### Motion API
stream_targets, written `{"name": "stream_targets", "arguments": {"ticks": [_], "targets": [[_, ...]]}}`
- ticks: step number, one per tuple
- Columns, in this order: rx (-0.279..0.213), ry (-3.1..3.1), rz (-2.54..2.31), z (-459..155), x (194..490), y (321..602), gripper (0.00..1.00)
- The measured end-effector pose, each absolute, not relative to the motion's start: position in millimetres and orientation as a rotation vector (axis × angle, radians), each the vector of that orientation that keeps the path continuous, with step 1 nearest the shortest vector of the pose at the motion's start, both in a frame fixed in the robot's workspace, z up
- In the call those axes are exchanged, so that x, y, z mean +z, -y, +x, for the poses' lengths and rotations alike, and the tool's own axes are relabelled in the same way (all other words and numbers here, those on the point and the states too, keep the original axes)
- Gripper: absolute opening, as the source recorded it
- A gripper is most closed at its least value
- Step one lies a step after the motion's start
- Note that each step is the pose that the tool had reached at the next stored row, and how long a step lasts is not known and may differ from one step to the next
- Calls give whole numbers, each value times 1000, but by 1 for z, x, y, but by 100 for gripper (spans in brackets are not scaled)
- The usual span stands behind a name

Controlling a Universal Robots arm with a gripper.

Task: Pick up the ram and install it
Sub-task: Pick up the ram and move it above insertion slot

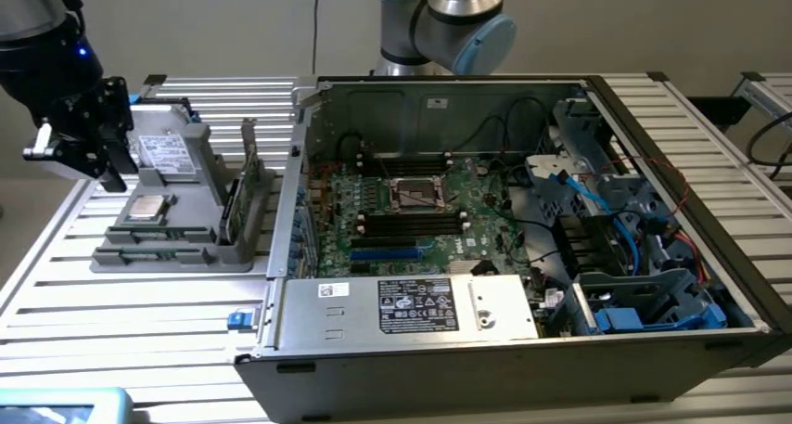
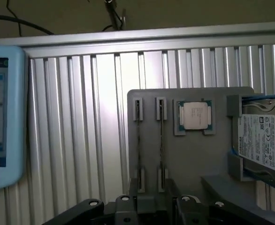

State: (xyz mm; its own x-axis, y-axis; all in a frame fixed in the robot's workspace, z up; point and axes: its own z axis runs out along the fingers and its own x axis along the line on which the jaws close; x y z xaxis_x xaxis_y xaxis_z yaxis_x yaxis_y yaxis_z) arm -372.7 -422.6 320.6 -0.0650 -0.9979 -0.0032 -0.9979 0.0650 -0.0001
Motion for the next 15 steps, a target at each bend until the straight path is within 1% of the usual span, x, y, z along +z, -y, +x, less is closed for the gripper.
{"name": "stream_targets", "arguments": {"ticks": [15], "targets": [[4,-2224,-2215,-373,293,423,36]]}}
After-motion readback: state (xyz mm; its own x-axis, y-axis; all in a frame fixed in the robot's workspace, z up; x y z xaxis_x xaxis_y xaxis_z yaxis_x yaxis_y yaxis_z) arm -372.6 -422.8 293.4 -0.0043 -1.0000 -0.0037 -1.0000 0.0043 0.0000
